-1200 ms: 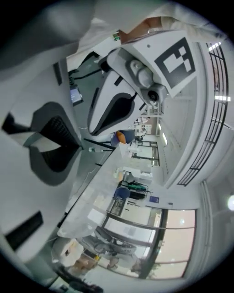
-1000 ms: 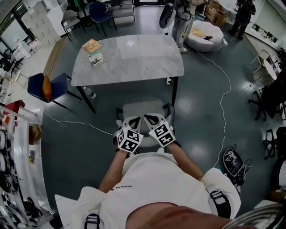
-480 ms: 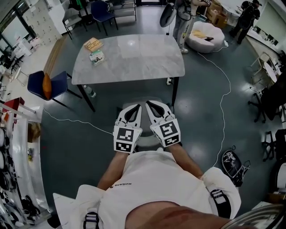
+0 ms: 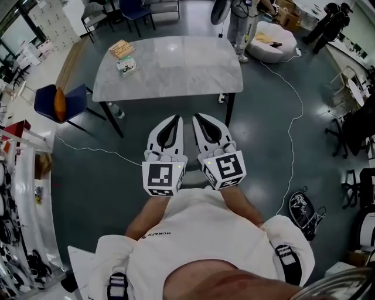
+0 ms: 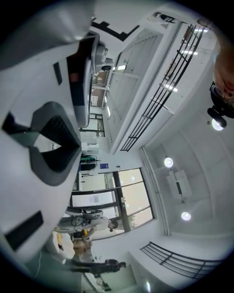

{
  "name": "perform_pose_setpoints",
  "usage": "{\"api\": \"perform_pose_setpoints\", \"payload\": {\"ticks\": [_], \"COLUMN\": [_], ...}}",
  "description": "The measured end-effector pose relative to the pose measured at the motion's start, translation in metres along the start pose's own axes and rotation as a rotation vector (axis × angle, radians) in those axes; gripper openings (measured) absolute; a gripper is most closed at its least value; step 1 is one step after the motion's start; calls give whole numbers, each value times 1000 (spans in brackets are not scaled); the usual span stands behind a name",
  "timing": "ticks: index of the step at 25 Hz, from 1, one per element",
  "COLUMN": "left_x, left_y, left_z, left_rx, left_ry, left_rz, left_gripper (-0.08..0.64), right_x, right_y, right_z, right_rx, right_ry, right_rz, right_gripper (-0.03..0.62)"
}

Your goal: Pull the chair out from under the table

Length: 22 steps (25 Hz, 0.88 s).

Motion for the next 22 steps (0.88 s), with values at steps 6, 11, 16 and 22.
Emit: {"api": "perform_pose_setpoints", "payload": {"ticks": [6,11,16,22], "left_x": [2,5,2,3], "left_y": [-5,-8,-7,-3], "left_z": [5,7,8,13], "left_rx": [14,13,18,39], "left_ry": [-36,-53,-53,-61], "left_rz": [3,-8,-4,2], "left_gripper": [4,4,4,4], "right_x": [7,8,4,6], "right_y": [-2,-1,-3,-1], "right_z": [9,10,10,12], "right_rx": [-33,-35,-43,-44], "right_ry": [-49,-62,-67,-74], "right_rz": [-4,-26,-45,-64], "right_gripper": [12,12,12,12]}}
Point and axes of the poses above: the fingertips, and each gripper's own axes: z backward along the fingers, y to its left, x out of its top, the point moved 3 cm from there along z, backward along the fingers, and after that the axes turned 9 degrees about y, right-handed, at the moved point
